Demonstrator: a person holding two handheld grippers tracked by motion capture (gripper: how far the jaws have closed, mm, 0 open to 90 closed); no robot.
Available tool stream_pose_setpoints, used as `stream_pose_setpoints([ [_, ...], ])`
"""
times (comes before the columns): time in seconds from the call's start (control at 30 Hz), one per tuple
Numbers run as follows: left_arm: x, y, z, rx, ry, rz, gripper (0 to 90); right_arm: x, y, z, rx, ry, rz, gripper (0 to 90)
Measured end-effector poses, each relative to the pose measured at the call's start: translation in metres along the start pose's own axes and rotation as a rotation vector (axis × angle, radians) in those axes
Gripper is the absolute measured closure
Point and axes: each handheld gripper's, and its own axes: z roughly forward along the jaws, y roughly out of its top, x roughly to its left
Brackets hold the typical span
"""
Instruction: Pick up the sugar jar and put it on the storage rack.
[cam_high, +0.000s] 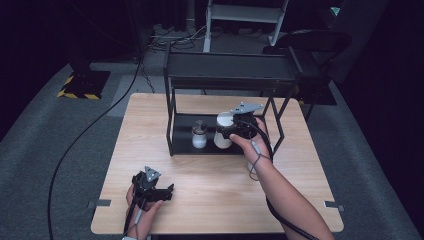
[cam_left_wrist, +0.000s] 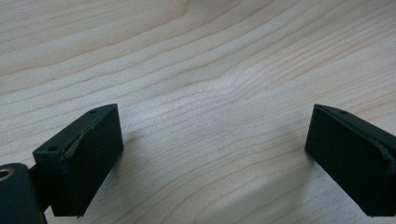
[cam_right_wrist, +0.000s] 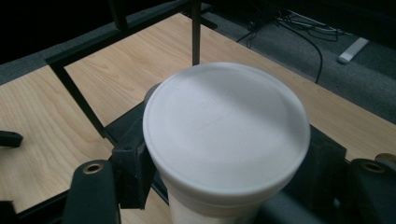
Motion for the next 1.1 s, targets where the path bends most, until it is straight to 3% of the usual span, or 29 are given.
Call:
stream_pose_setpoints([
  [0.43, 0.001, 0.000, 0.000, 0.000, -0.004, 0.002, 4.1, 0.002, -0.005, 0.031, 0.038, -0.049, 0.047, 33.1],
  [0.73, 0.001, 0.000, 0.000, -0.001, -0.003, 0.001, 4.2, 0.003, -0.011, 0.042, 0.048, -0.070, 0.075, 33.1],
  [1.1, 0.001, 0.000, 0.000, 0.000, -0.003, 0.002, 4.1, 0.002, -0.016, 0.050, 0.050, -0.065, 0.102, 33.1],
])
